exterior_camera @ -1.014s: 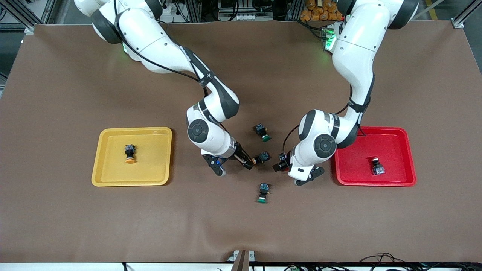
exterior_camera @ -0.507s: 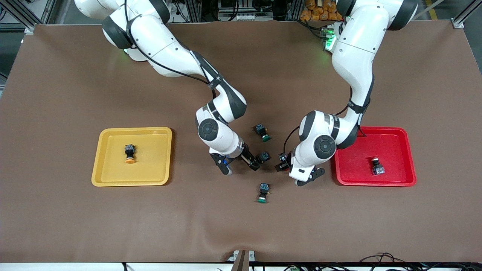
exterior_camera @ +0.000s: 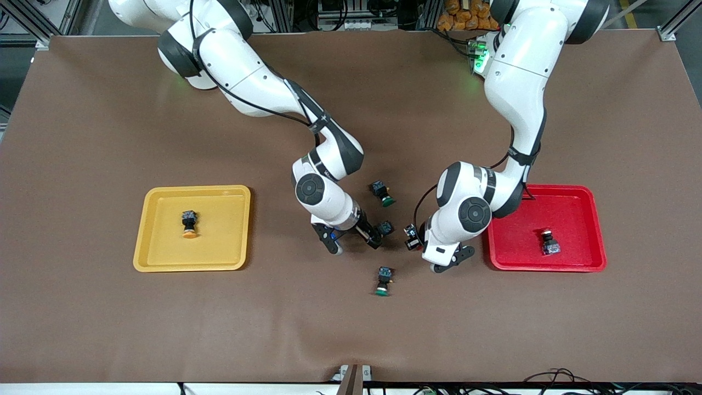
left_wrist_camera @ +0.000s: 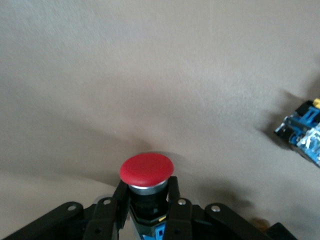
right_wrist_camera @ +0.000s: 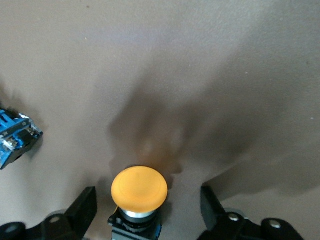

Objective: Place red and yellow buttons in trays
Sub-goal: 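Place the red button in the red tray while the right gripper places orange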

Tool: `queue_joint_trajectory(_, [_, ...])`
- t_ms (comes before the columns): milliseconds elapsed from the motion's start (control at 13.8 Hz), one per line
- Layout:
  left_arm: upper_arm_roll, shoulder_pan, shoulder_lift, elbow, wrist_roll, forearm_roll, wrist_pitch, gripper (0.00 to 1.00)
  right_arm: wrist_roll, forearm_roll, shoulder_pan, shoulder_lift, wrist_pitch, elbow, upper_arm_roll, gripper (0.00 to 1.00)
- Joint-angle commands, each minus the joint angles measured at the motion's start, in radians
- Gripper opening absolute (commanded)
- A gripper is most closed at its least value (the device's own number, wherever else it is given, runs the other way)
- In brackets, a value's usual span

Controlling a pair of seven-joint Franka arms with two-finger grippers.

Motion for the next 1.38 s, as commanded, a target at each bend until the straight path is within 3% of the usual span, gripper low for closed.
queue_joint_trajectory(0, [0.011,0.009,-0.031,0.004,0.002,0.074,-0.042,0.00,0.013,0.005,0.009,0.037,-0.003,0.062,-0.017,0.10])
queue_joint_trajectory(72, [0.030,0.011,-0.038,0.005,0.005,0.102,-0.062,0.00,0.007,0.003,0.012,0.037,-0.006,0.062,-0.030,0.03])
queue_joint_trajectory(217, [0.037,0.032,-0.064,0.005,0.043,0.146,-0.108,0.00,0.005,-0.032,0.014,0.037,-0.006,0.062,-0.036,0.00])
queue_joint_trajectory(507, [0.036,0.118,-0.110,-0.004,0.206,0.151,-0.202,0.00,0.008,-0.030,-0.003,0.030,-0.024,0.062,-0.031,0.00])
queue_joint_trajectory(724, [0.034,0.195,-0.127,-0.019,0.344,0.153,-0.250,0.00,-0.004,-0.027,-0.075,-0.009,-0.214,0.089,-0.014,0.00])
queue_joint_trajectory(1014, [0.034,0.296,-0.135,-0.056,0.522,0.153,-0.247,0.00,-0.194,-0.024,-0.239,-0.069,-0.453,0.108,0.071,0.00])
queue_joint_trajectory(1303, [0.031,0.380,-0.126,-0.099,0.683,0.153,-0.199,0.00,-0.498,-0.030,-0.331,-0.115,-0.637,0.100,0.071,0.00])
